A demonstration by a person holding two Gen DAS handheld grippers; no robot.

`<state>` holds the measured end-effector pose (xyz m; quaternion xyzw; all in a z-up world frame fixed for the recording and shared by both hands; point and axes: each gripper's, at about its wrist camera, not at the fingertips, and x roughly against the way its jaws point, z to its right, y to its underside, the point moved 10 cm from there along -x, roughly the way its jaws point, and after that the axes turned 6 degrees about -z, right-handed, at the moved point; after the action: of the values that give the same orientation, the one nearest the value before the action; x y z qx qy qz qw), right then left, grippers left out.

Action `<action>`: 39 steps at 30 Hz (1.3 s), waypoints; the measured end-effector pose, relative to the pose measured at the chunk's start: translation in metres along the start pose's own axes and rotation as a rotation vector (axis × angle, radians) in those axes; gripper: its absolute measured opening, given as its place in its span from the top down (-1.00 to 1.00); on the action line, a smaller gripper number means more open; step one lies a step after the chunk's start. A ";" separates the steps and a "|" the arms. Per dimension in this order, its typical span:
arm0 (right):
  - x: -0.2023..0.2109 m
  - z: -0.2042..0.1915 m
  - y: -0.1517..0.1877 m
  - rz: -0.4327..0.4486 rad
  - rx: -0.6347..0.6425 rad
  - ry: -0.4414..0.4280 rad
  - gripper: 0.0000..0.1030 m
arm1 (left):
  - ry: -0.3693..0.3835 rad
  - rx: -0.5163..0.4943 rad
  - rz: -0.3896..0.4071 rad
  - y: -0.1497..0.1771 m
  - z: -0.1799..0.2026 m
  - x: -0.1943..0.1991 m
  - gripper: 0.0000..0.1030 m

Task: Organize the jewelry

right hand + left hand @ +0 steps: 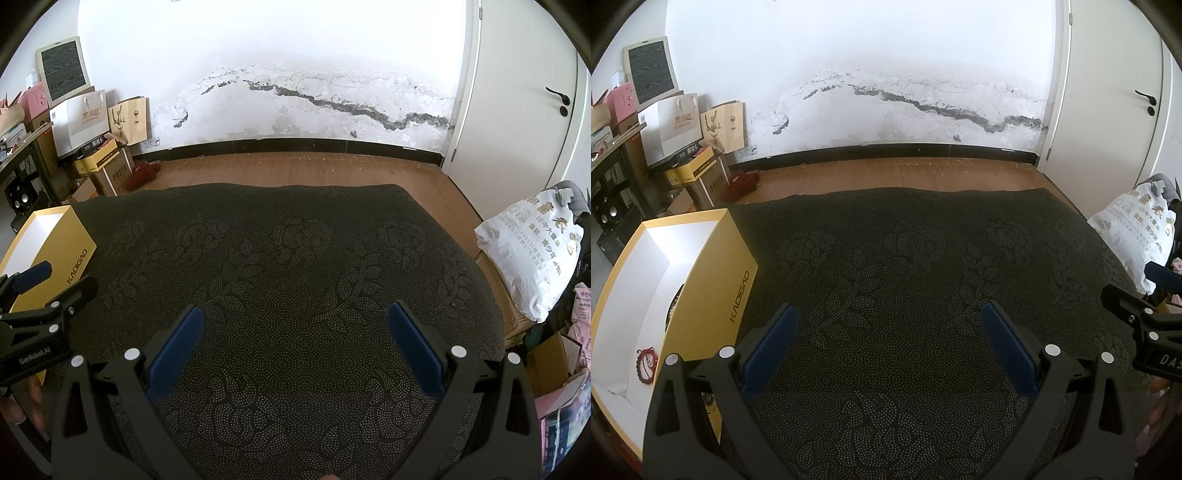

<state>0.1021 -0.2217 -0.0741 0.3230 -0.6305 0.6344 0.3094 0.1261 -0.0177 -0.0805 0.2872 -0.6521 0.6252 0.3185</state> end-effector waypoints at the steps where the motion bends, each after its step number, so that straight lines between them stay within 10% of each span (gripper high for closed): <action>1: 0.000 0.000 0.000 0.000 0.000 -0.001 -0.87 | 0.001 0.000 0.000 0.000 0.000 0.000 -0.88; 39: 0.000 0.001 -0.001 0.002 0.005 0.000 -0.87 | 0.004 0.008 -0.019 0.001 -0.004 -0.004 -0.88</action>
<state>0.1031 -0.2225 -0.0731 0.3232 -0.6292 0.6362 0.3080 0.1277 -0.0140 -0.0843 0.2932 -0.6461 0.6255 0.3245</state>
